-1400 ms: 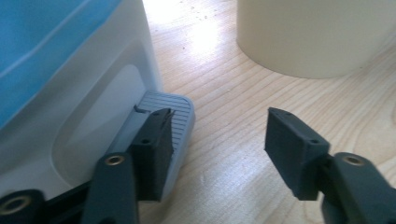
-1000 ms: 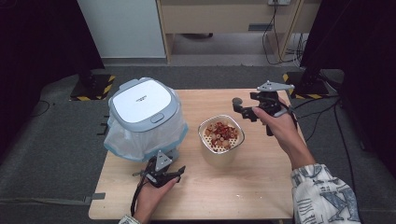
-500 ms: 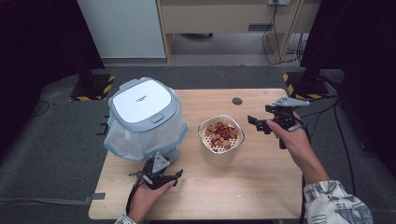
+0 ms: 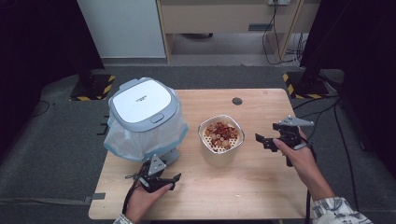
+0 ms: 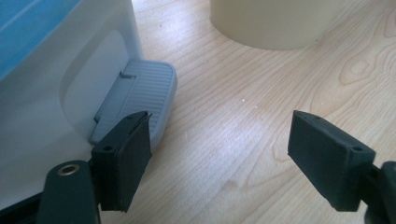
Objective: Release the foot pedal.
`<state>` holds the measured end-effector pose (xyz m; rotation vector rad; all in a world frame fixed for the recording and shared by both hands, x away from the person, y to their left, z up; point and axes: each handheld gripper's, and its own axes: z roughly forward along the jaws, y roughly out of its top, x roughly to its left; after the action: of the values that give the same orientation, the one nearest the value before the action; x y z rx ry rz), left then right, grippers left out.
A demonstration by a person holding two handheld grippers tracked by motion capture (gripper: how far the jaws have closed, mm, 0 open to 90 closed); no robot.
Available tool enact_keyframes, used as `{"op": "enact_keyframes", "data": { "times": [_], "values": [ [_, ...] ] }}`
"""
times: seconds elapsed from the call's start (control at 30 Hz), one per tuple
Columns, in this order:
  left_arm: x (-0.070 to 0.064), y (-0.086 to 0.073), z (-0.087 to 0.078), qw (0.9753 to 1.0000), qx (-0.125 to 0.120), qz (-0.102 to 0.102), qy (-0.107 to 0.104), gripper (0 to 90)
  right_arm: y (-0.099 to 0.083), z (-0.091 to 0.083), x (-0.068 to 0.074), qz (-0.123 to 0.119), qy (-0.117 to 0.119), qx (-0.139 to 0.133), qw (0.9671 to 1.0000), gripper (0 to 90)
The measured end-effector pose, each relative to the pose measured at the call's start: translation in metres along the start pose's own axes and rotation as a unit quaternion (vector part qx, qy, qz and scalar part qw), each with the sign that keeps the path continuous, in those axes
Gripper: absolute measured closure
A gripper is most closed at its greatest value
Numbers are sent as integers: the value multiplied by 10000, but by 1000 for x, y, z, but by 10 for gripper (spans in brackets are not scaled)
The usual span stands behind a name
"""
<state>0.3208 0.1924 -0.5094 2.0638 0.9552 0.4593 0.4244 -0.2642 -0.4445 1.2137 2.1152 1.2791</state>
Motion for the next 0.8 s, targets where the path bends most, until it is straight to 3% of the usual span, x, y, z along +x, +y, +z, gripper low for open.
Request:
{"op": "enact_keyframes", "data": {
  "times": [0.4, 0.8],
  "values": [
    [-2, -6, -7, 9999, 114, 2, -60, 159, -38, -5, -2, 72, -148, 151, 9998, 76],
    [9, -16, -13, 9995, 299, -30, -38, 148, -69, 1, -9, 120, -478, 692, 9964, 79]
  ]
}}
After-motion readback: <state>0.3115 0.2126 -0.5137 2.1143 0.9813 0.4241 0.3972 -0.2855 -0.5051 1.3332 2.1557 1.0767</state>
